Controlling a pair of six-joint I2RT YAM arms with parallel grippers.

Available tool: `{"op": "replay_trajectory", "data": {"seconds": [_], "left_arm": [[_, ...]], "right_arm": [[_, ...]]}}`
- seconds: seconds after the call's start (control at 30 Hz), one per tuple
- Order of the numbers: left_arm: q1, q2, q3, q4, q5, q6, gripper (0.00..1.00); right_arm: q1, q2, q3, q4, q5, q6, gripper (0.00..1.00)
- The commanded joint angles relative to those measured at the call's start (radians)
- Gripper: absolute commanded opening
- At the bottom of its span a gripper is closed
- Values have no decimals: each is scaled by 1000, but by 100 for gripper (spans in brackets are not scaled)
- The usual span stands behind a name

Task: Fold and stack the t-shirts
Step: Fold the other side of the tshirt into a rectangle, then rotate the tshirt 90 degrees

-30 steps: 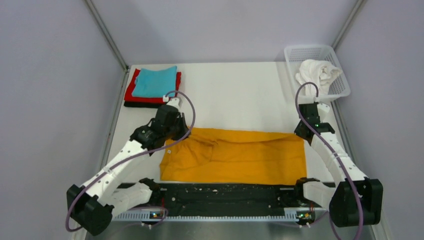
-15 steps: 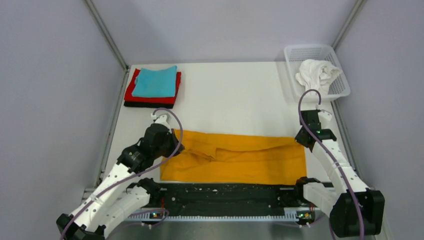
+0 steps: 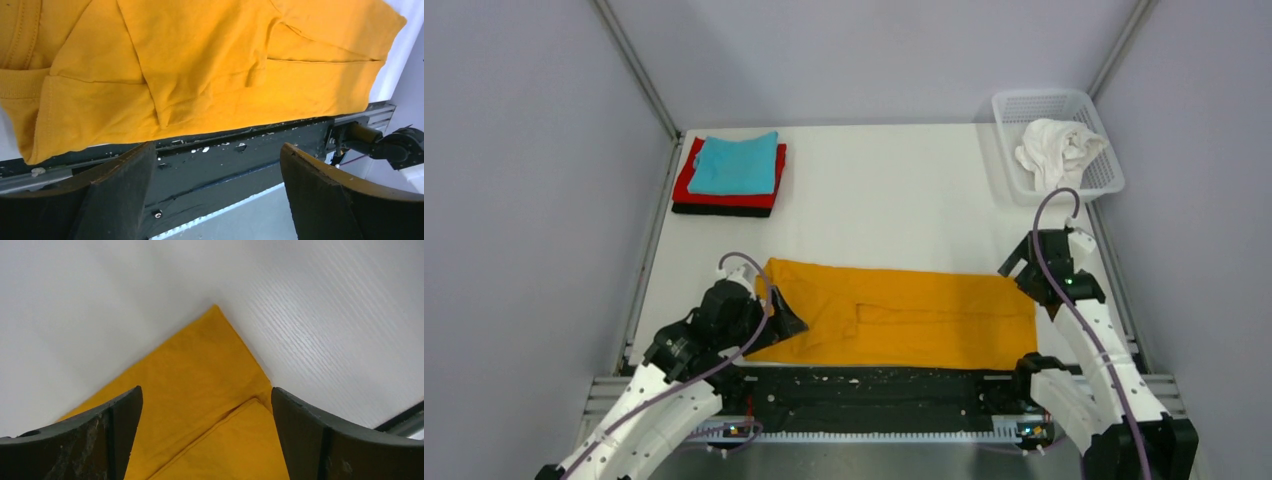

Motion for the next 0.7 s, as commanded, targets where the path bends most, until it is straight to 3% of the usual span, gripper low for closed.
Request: {"op": "replay_trajectory", "data": {"seconds": [0.0,0.1,0.17,0.43,0.53,0.67], "left_arm": [[-2,52,44,130,17,18,99],[-2,186,27,356,-10,22,99],[-3,323,18,485,-27,1,99],[13,761,44,721,-109,-71,99],[66,904,58,839,-114,-81,99],[125,1123,213,908,-90,-22,99]], "right_arm": [[4,-65,24,172,-213,-102,99],[8,-32,-42,310,-447,-123,99],[26,13,-83,373,-525,-112,99],[107,208,-119,471,-522,-147,99],[127,230,-124,476,-511,-151,99],[136,228,-147,449,-507,-175,99]]}}
